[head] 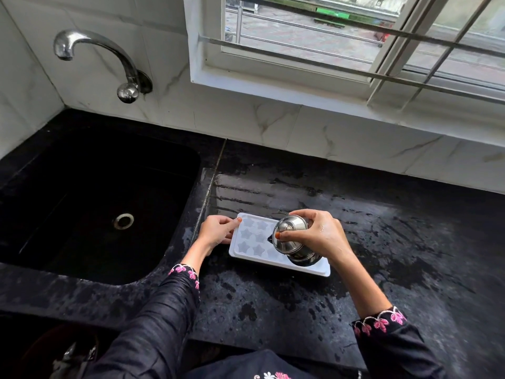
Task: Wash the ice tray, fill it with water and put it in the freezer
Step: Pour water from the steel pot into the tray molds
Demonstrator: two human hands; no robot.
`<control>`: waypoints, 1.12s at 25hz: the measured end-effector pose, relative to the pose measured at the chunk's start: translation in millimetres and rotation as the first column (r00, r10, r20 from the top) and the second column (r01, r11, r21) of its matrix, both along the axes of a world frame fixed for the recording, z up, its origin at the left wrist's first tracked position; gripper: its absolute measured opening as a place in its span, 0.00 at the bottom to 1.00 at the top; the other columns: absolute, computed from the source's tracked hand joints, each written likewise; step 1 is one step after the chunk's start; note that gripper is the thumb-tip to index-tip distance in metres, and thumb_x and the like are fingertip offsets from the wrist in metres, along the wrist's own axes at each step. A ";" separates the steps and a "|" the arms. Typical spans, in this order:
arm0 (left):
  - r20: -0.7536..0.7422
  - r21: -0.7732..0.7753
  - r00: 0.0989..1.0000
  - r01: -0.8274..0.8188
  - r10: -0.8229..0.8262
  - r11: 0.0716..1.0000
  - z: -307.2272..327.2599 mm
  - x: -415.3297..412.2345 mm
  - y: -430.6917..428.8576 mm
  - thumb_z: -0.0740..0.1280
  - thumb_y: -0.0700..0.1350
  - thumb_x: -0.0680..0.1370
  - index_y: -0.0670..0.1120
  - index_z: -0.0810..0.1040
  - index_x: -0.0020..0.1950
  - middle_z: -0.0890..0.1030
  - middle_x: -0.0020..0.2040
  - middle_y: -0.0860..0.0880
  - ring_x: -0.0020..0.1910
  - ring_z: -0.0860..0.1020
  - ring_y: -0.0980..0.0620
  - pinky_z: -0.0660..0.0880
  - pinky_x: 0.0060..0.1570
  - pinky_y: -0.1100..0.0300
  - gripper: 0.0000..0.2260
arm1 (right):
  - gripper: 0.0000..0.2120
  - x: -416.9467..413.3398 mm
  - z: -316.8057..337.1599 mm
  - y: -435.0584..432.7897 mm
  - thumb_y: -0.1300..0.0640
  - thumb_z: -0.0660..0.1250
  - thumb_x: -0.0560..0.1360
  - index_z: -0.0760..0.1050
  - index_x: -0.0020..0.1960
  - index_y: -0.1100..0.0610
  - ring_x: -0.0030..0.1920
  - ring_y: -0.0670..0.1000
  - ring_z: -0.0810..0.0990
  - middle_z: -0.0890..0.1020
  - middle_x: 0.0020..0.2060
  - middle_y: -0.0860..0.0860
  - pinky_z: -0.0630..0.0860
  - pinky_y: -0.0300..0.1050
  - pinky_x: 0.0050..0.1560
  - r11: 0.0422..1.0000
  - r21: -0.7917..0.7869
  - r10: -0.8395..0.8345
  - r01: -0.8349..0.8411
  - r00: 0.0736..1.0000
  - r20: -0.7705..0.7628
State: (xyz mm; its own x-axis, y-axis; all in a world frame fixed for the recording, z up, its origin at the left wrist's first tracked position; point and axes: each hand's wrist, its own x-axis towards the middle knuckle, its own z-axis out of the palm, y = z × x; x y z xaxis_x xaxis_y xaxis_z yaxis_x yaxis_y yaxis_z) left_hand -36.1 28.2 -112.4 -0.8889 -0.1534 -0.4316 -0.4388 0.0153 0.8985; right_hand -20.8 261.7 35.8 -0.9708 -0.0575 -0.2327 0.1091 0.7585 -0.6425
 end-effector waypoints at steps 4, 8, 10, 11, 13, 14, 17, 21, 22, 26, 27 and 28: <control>0.000 -0.005 1.000 -0.003 0.003 1.000 0.1 0.5 -0.2 0.72 0.48 0.76 0.38 0.83 0.43 0.85 0.39 0.45 0.35 0.82 0.52 0.78 0.32 0.61 0.12 | 0.28 -0.3 0.3 -0.3 0.44 0.82 0.60 0.82 0.58 0.48 0.45 0.43 0.81 0.85 0.44 0.45 0.75 0.38 0.45 1.000 0.003 0.004 -0.004 1.000 0.006; -0.005 -0.016 1.000 -0.003 0.003 1.000 -1.7 0.0 -0.1 0.72 0.48 0.76 0.36 0.83 0.47 0.85 0.41 0.43 0.37 0.82 0.50 0.78 0.32 0.62 0.14 | 0.28 -1.1 -0.6 -0.6 0.43 0.82 0.60 0.82 0.58 0.47 0.46 0.44 0.81 0.85 0.45 0.45 0.76 0.38 0.46 1.000 0.006 -0.002 0.002 1.000 0.008; -0.006 -0.014 1.000 -0.005 0.005 1.000 -2.6 -0.2 -0.3 0.72 0.48 0.76 0.36 0.83 0.47 0.85 0.41 0.43 0.37 0.82 0.50 0.79 0.33 0.61 0.14 | 0.28 -1.2 -0.1 -0.8 0.43 0.82 0.60 0.82 0.58 0.47 0.46 0.43 0.81 0.85 0.45 0.45 0.76 0.38 0.45 1.000 0.001 -0.003 0.003 1.000 0.011; -0.005 -0.014 1.000 -0.004 0.004 1.000 -2.7 -0.3 -0.5 0.72 0.48 0.76 0.36 0.83 0.47 0.85 0.41 0.44 0.37 0.82 0.50 0.79 0.33 0.61 0.14 | 0.28 -0.9 -0.1 -0.9 0.44 0.82 0.60 0.82 0.58 0.47 0.46 0.43 0.81 0.85 0.45 0.45 0.76 0.38 0.45 1.000 0.000 -0.005 0.005 1.000 0.012; -0.004 -0.015 1.000 0.001 -0.001 1.000 -2.5 -0.6 -0.5 0.72 0.48 0.76 0.37 0.83 0.46 0.85 0.41 0.44 0.38 0.82 0.50 0.79 0.34 0.60 0.14 | 0.28 -0.6 -0.6 -0.7 0.44 0.82 0.60 0.82 0.58 0.47 0.46 0.44 0.81 0.85 0.45 0.45 0.77 0.39 0.46 1.000 0.000 -0.009 0.009 1.000 0.012; -0.003 -0.015 1.000 0.001 -0.001 1.000 -2.8 -0.7 -0.4 0.72 0.49 0.76 0.37 0.83 0.46 0.85 0.41 0.44 0.38 0.82 0.51 0.79 0.34 0.60 0.14 | 0.28 -0.5 -0.9 -0.6 0.43 0.82 0.60 0.82 0.58 0.47 0.47 0.44 0.82 0.85 0.46 0.45 0.77 0.39 0.46 1.000 -0.002 -0.012 0.012 1.000 0.013; -0.004 -0.016 1.000 -0.001 0.001 1.000 -3.3 -0.6 -0.5 0.72 0.49 0.76 0.37 0.83 0.46 0.85 0.41 0.44 0.37 0.82 0.51 0.79 0.34 0.60 0.14 | 0.28 0.0 -1.0 -1.0 0.44 0.82 0.59 0.82 0.58 0.48 0.47 0.44 0.82 0.85 0.45 0.45 0.79 0.40 0.48 1.000 -0.018 -0.016 0.017 1.000 0.014; -0.005 -0.020 1.000 0.000 0.000 1.000 -3.5 -0.8 -1.1 0.72 0.49 0.76 0.37 0.83 0.46 0.86 0.42 0.43 0.37 0.82 0.50 0.80 0.35 0.59 0.14 | 0.28 0.0 0.0 -2.4 0.44 0.82 0.59 0.82 0.58 0.48 0.48 0.45 0.82 0.85 0.45 0.45 0.80 0.41 0.49 0.999 -0.031 -0.019 0.019 1.000 0.010; -0.004 -0.022 1.000 0.002 -0.002 1.000 -3.8 -0.8 -1.4 0.72 0.49 0.76 0.37 0.84 0.46 0.86 0.42 0.43 0.37 0.83 0.50 0.80 0.35 0.59 0.14 | 0.28 -0.1 0.1 -2.9 0.44 0.82 0.59 0.82 0.58 0.48 0.48 0.45 0.82 0.85 0.45 0.45 0.80 0.41 0.49 0.999 -0.033 -0.017 0.018 1.000 0.009; -0.006 -0.026 1.000 0.001 -0.001 1.000 -3.5 -0.6 -1.5 0.72 0.50 0.76 0.38 0.84 0.46 0.86 0.43 0.43 0.39 0.83 0.49 0.81 0.36 0.58 0.13 | 0.28 -0.1 0.7 -4.7 0.44 0.83 0.59 0.83 0.57 0.48 0.48 0.44 0.82 0.85 0.45 0.45 0.80 0.41 0.49 0.999 -0.045 -0.017 0.017 1.000 0.006; -0.007 -0.025 1.000 0.000 -0.001 1.000 -3.4 -0.6 -1.4 0.72 0.50 0.76 0.38 0.84 0.46 0.86 0.43 0.43 0.39 0.83 0.49 0.81 0.37 0.58 0.14 | 0.28 -0.4 1.0 -5.4 0.44 0.83 0.59 0.83 0.57 0.48 0.47 0.44 0.82 0.85 0.45 0.45 0.80 0.42 0.49 0.999 -0.046 -0.016 0.016 1.000 0.006; -0.005 -0.023 1.000 -0.001 0.001 1.000 -3.6 -0.6 -1.6 0.72 0.49 0.76 0.38 0.84 0.46 0.86 0.43 0.43 0.39 0.83 0.50 0.81 0.37 0.58 0.14 | 0.28 -0.7 1.6 -6.1 0.44 0.83 0.59 0.83 0.57 0.48 0.47 0.44 0.82 0.85 0.44 0.45 0.80 0.42 0.50 0.999 -0.046 -0.014 0.014 1.000 0.006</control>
State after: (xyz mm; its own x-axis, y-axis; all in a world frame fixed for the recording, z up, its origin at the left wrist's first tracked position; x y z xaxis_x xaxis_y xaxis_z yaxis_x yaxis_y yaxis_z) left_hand -36.7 26.6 -116.0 -0.8911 -0.1642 -0.4231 -0.4340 0.0356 0.9002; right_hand -21.5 255.6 37.3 -0.9702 -0.0546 -0.2359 0.1234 0.7267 -0.6757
